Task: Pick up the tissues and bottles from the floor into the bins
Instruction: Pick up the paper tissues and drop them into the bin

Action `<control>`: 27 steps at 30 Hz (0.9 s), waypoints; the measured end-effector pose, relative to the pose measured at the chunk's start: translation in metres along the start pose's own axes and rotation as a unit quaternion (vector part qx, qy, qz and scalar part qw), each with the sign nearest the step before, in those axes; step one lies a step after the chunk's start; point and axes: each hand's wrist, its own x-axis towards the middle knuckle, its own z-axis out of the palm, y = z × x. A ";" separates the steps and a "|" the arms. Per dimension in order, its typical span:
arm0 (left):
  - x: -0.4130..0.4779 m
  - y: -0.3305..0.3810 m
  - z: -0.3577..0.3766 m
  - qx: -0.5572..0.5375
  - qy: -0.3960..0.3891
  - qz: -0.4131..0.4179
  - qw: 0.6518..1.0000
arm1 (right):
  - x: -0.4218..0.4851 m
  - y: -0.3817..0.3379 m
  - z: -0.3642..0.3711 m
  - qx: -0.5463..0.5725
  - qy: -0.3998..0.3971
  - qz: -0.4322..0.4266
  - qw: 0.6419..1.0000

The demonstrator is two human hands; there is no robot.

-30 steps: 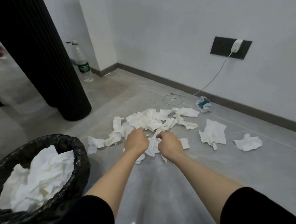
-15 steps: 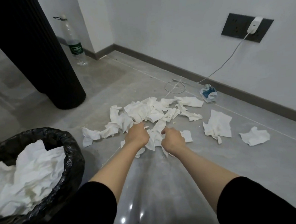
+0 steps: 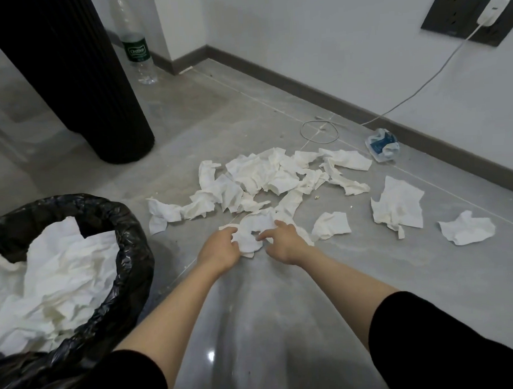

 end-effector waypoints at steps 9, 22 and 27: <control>0.011 -0.012 0.007 -0.074 -0.002 -0.021 0.997 | 0.011 0.015 0.013 0.142 0.125 0.048 0.981; -0.011 0.017 0.014 -0.185 -0.007 0.114 0.976 | -0.035 0.022 -0.043 0.273 0.080 -0.081 0.955; -0.017 0.020 0.020 -0.145 -0.033 0.135 0.980 | -0.049 0.028 -0.050 0.284 -0.001 -0.103 0.953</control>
